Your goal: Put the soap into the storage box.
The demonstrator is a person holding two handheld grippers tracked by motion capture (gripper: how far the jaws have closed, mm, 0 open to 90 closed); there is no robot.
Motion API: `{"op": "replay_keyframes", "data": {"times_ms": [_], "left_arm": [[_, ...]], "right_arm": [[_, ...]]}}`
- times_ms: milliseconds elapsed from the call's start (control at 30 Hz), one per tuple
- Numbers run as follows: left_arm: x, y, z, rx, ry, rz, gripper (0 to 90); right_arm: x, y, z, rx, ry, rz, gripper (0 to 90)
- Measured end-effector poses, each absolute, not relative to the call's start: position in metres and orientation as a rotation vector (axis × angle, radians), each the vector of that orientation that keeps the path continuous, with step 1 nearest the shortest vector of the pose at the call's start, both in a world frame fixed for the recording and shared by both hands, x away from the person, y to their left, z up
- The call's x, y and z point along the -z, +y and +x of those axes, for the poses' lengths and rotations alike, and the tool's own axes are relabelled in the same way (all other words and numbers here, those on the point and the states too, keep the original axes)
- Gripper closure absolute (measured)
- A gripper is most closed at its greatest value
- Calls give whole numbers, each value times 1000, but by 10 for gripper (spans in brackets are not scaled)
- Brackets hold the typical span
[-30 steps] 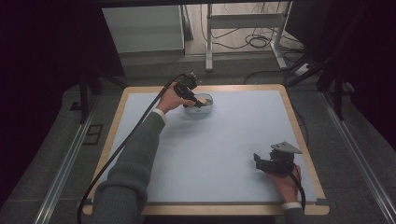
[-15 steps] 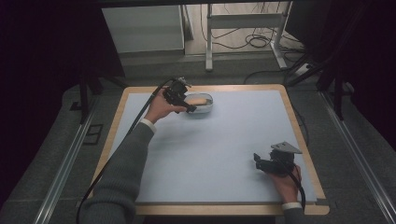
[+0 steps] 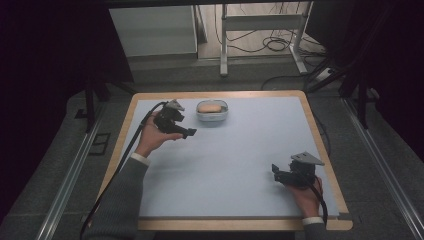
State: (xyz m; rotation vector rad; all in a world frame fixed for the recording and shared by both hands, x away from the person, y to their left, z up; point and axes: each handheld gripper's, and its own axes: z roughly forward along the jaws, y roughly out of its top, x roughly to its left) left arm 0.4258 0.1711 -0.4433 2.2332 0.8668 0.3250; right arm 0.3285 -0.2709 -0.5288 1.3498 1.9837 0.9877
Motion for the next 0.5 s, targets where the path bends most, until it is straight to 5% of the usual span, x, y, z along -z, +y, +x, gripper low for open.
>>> {"op": "replay_keyframes", "data": {"times_ms": [500], "left_arm": [[495,214,350,-350,990,2179,209]], "right_arm": [[529,-271,328,-986,1981,1348,85]]}}
